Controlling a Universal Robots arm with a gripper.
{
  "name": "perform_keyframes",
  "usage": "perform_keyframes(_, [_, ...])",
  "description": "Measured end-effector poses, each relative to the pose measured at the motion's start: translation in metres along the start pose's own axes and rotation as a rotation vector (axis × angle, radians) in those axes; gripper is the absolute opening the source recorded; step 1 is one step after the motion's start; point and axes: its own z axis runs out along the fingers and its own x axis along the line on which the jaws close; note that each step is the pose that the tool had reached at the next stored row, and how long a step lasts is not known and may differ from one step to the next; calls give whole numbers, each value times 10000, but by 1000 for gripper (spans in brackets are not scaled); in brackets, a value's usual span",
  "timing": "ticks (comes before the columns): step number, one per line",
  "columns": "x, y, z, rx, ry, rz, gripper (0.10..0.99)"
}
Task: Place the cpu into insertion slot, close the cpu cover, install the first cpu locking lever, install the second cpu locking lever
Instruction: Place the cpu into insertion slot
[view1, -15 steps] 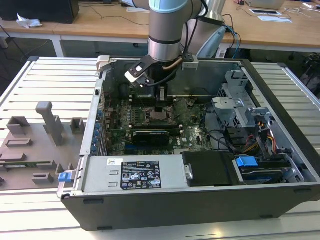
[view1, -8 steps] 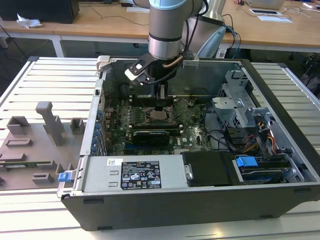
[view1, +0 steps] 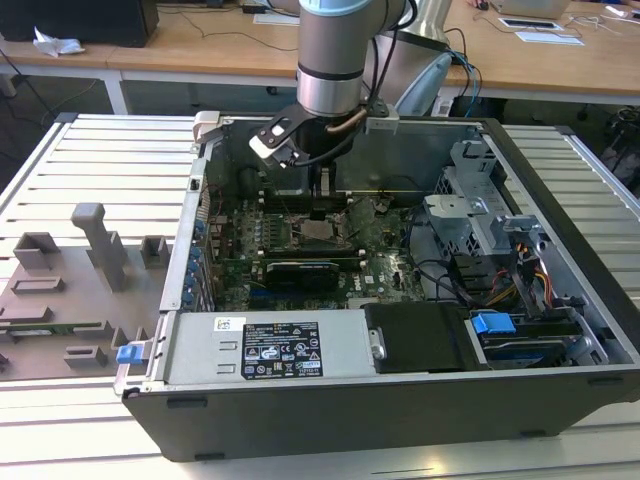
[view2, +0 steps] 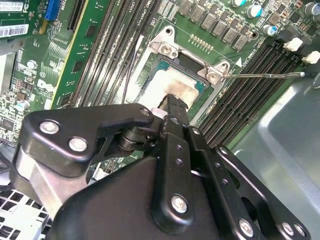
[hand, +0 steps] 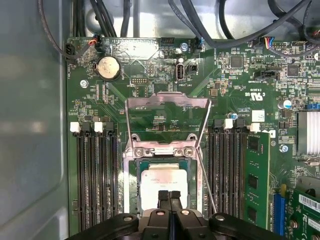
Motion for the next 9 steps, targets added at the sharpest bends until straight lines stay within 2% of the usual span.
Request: perform_keyframes(9, [-2, 0, -46, 0, 1, 1, 106])
